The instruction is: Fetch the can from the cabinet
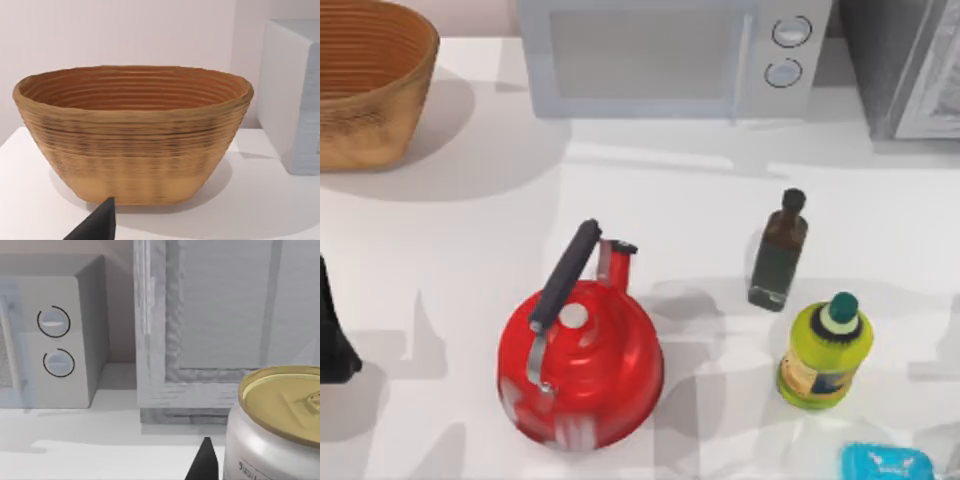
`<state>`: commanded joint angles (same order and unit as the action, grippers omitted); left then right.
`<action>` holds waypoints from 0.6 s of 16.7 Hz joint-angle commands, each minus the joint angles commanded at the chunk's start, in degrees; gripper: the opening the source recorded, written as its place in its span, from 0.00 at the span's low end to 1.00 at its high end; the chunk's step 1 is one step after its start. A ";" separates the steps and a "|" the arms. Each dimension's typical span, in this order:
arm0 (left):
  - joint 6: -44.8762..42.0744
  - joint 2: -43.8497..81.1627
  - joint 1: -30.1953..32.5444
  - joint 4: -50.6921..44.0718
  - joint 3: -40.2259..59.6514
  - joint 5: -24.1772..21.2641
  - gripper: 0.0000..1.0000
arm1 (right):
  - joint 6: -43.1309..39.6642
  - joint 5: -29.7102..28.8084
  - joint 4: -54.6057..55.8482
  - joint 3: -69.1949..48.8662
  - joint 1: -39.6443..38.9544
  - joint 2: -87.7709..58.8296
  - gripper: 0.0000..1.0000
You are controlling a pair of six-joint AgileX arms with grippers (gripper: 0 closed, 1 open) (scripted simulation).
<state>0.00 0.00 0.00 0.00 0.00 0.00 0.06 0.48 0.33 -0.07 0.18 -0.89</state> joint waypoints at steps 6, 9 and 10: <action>0.00 0.00 0.00 0.00 0.00 0.00 1.00 | -0.82 13.72 12.37 -4.57 8.30 -16.05 0.00; 0.00 0.00 0.00 0.00 0.00 0.00 1.00 | -1.49 25.75 23.34 -8.82 15.03 -31.17 0.00; 0.00 0.00 0.00 0.00 0.00 0.00 1.00 | -1.73 30.23 27.43 -10.43 17.50 -36.95 0.00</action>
<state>0.00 0.00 0.00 0.00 0.00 0.00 -1.67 30.71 27.76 -10.49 17.68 -37.84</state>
